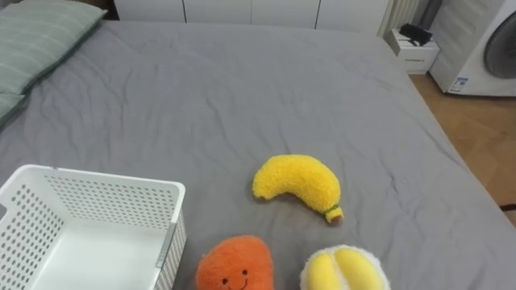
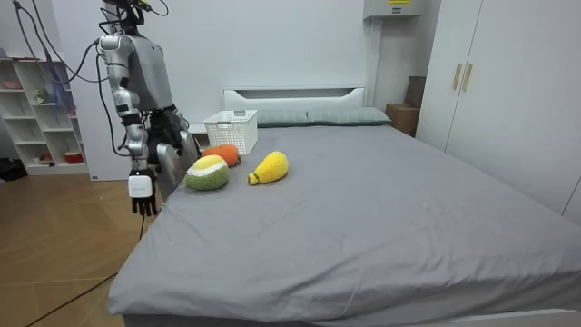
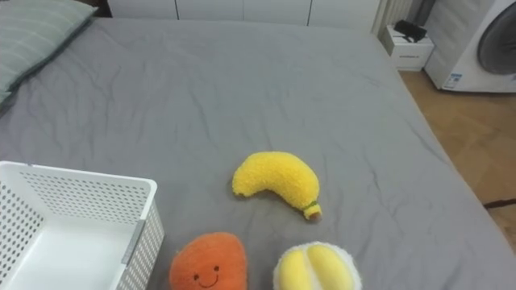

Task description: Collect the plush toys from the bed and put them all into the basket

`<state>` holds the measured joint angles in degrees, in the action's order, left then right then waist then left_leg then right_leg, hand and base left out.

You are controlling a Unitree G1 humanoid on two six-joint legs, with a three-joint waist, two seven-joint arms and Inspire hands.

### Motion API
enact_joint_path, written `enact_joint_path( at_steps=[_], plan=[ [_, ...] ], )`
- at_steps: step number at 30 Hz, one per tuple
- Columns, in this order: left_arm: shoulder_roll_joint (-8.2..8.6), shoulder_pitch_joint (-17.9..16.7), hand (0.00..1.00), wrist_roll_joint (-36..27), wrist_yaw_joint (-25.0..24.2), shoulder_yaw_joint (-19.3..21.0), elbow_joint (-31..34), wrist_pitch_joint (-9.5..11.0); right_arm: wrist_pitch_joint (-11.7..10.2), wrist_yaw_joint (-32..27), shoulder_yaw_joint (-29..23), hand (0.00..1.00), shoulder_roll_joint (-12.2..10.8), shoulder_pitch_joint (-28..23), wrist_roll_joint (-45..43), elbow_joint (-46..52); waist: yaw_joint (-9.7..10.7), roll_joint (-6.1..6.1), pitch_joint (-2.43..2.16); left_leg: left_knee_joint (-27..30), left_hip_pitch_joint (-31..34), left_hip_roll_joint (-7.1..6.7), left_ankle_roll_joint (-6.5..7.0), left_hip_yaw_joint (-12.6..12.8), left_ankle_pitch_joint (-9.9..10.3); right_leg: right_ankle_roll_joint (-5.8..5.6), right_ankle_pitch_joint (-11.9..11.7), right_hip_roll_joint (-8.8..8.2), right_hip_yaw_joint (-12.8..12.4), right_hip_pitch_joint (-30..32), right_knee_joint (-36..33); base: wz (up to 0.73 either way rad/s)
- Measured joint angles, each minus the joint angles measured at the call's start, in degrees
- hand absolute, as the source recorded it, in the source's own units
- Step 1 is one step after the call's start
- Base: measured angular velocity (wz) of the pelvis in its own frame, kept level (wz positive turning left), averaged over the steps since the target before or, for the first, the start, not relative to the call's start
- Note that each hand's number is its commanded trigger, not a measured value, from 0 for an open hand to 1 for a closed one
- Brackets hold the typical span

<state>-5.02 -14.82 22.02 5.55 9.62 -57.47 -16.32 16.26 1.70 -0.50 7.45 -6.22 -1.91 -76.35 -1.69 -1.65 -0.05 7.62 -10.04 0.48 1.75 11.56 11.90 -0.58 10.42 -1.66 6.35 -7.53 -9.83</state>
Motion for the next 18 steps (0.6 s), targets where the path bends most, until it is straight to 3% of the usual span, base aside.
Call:
enact_joint_path(
  at_steps=[5, 6, 9, 12, 15, 18],
  plan=[
    [-0.07, -0.59, 0.0, 0.06, 0.27, 6.15, -0.02, 0.19, -0.18, -1.92, -11.19, 0.0, 1.7, -1.55, 10.08, -0.61, 1.82, -0.39, 0.21, -0.14, -0.43, -0.02, -0.02, -0.42, -0.02, 0.04, 0.03, -0.05, 0.02, -0.33, 0.07, 0.02],
    [-0.38, -0.96, 0.0, 0.06, 0.34, 7.09, 0.28, 0.25, -0.18, -2.4, -14.76, 0.0, 2.87, -1.44, 13.31, -0.25, 2.46, -0.8, 0.07, -0.14, -0.35, -0.02, -0.02, -0.24, -0.02, 0.04, 0.04, -0.09, 0.0, -0.1, 0.0, -0.07],
    [-1.65, -1.28, 0.0, -0.01, 0.38, 8.44, 0.84, 0.64, -0.45, -5.61, -20.75, 0.0, 6.93, -0.1, 18.05, 3.53, 3.31, -1.52, 0.23, -0.05, 0.34, 0.11, -0.01, 1.02, -0.02, 0.12, -0.14, 0.19, -0.94, 1.07, -0.23, -0.21],
    [-3.01, -0.93, 0.0, 0.02, 0.49, 9.08, 0.9, 1.52, -3.24, -11.22, -24.44, 0.0, 9.54, 1.74, 20.56, 10.08, 3.77, -2.41, 0.4, -0.03, 0.85, 0.2, 0.02, 1.57, -0.05, 0.02, -0.56, 0.44, -1.64, 1.94, -0.11, -0.11],
    [-3.47, -1.27, 0.0, 0.01, 0.55, 9.27, 0.98, 1.82, -4.58, -15.35, -26.3, 0.0, 10.15, 3.95, 20.78, 18.6, 4.38, -3.68, 0.47, -0.07, 1.37, 0.33, -0.02, 1.87, -0.11, 0.02, -0.76, 0.61, -1.89, 2.61, -0.07, -0.04],
    [-3.56, -1.77, 0.0, 0.02, 0.77, 10.44, 1.82, 3.03, -5.63, -17.61, -27.38, 0.0, 10.16, 4.74, 20.96, 28.57, 4.25, -4.05, 0.49, -0.23, 1.56, 0.52, -0.09, 2.32, -0.15, 0.05, -0.87, 0.8, -2.1, 2.89, 0.04, -0.01]
  ],
)
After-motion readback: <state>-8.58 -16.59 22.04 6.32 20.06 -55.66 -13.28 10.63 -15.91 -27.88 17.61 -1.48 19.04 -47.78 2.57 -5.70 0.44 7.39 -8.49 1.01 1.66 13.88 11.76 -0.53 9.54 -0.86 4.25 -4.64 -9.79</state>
